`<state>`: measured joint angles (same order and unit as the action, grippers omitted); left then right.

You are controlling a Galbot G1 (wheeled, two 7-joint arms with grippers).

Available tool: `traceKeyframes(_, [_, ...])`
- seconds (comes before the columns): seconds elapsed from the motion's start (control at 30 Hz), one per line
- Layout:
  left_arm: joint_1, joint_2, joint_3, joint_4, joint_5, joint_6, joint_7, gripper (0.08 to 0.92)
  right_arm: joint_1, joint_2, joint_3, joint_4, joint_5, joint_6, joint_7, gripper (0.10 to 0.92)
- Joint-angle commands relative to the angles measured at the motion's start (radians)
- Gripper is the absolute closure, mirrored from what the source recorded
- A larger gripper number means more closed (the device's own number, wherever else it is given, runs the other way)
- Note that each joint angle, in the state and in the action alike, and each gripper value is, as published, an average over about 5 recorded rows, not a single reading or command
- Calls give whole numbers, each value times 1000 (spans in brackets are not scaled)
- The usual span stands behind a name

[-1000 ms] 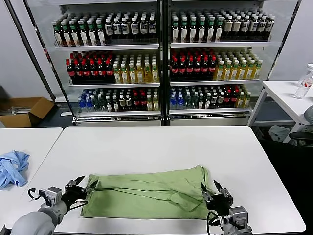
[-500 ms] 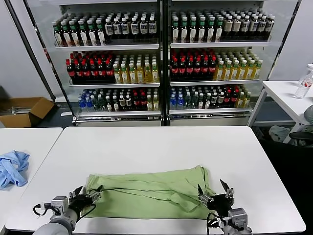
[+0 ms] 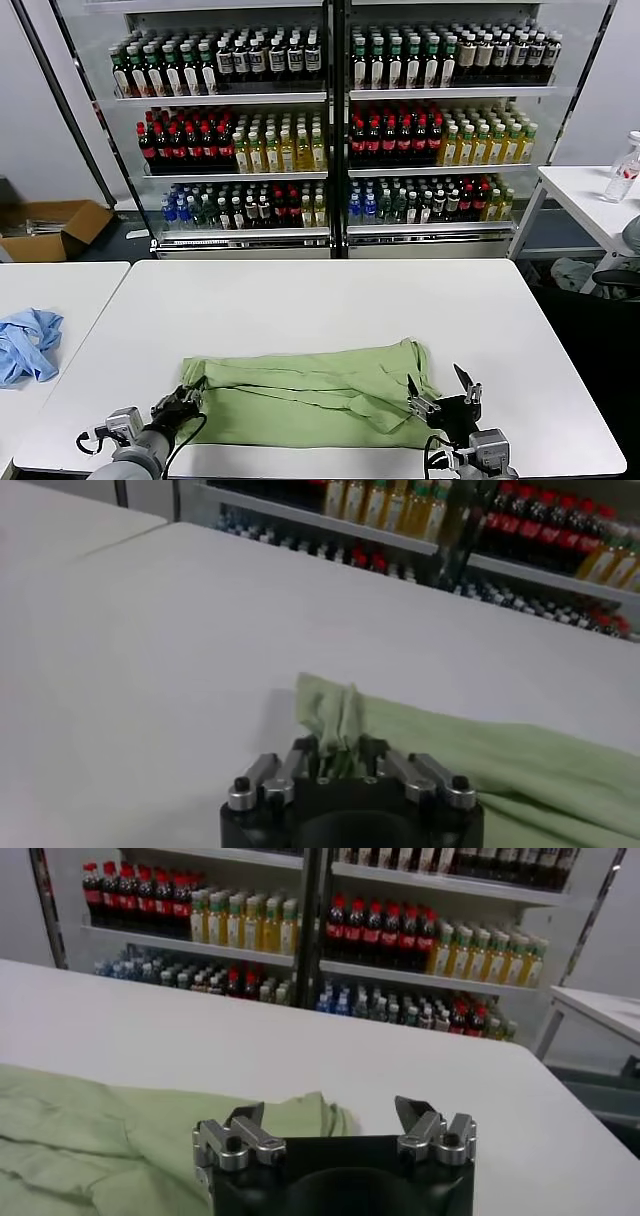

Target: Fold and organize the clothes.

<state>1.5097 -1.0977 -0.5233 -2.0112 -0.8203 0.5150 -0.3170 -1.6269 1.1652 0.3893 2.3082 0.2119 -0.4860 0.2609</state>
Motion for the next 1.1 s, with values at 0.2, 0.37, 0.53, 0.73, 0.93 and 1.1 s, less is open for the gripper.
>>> traceKeyframes(0.2, [-17,41,-92,-66,166,12,10,869,5,2,-1,-6,-9,5,0,202])
traceKeyframes(0.37, [-30,105,-288,-58,302,61,8,910,20,3,-3,-11,-8,6,3,203])
traceKeyframes(0.53, [-16,152,-451,34,373,63,22,910,35,-1,-6,-12,-8,4,2,202])
traceKeyframes(0.73, [22,136,-399,-78,217,65,19,910,55,-3,-9,-21,-6,2,2,203])
traceKeyframes(0.93, [40,65,-130,-301,27,65,53,910,49,-1,-15,-16,-7,-3,3,202])
traceKeyframes(1.1, [-15,19,46,-336,-92,64,65,910,43,3,-5,-14,-12,-2,2,203])
